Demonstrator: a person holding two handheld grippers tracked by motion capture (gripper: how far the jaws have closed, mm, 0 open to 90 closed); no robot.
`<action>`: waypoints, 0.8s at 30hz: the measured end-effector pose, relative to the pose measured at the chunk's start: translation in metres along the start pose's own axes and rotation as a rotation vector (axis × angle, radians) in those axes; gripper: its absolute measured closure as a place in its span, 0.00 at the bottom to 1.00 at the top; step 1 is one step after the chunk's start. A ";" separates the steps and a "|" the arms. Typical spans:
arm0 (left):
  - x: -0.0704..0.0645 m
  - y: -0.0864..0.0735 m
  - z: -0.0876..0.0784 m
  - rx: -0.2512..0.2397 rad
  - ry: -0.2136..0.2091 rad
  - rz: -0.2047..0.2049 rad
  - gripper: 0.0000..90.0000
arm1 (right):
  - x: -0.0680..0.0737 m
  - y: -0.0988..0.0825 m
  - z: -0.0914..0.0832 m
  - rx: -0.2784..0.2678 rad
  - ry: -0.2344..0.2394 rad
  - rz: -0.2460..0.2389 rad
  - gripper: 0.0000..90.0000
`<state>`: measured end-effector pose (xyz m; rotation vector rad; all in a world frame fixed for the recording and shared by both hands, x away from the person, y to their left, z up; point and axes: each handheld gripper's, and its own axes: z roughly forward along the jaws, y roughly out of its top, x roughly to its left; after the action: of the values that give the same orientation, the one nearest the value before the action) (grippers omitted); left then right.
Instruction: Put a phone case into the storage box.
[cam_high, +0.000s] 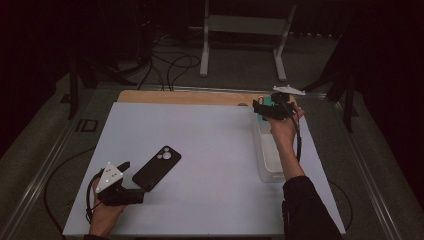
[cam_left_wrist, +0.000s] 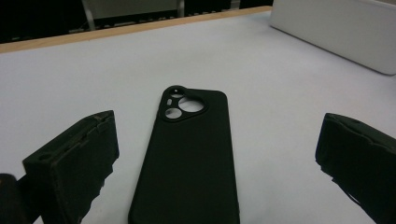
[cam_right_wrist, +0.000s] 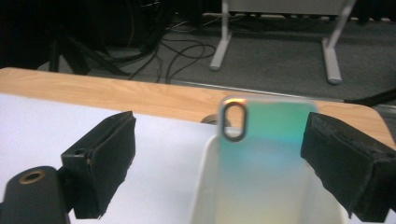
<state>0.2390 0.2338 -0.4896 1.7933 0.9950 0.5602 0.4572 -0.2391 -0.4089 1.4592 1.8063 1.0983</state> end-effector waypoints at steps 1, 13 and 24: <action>0.000 0.000 0.000 0.001 0.002 0.001 0.00 | 0.003 -0.002 -0.001 0.002 0.006 -0.012 0.11; 0.000 0.000 0.000 -0.002 0.005 -0.005 0.00 | 0.029 -0.014 -0.033 -0.004 0.131 -0.056 0.09; 0.001 0.000 0.000 0.000 0.013 -0.008 0.00 | 0.048 -0.029 -0.066 -0.057 0.178 -0.167 0.09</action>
<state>0.2392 0.2344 -0.4895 1.7872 1.0111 0.5677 0.3758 -0.2109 -0.3973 1.1851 1.9622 1.2154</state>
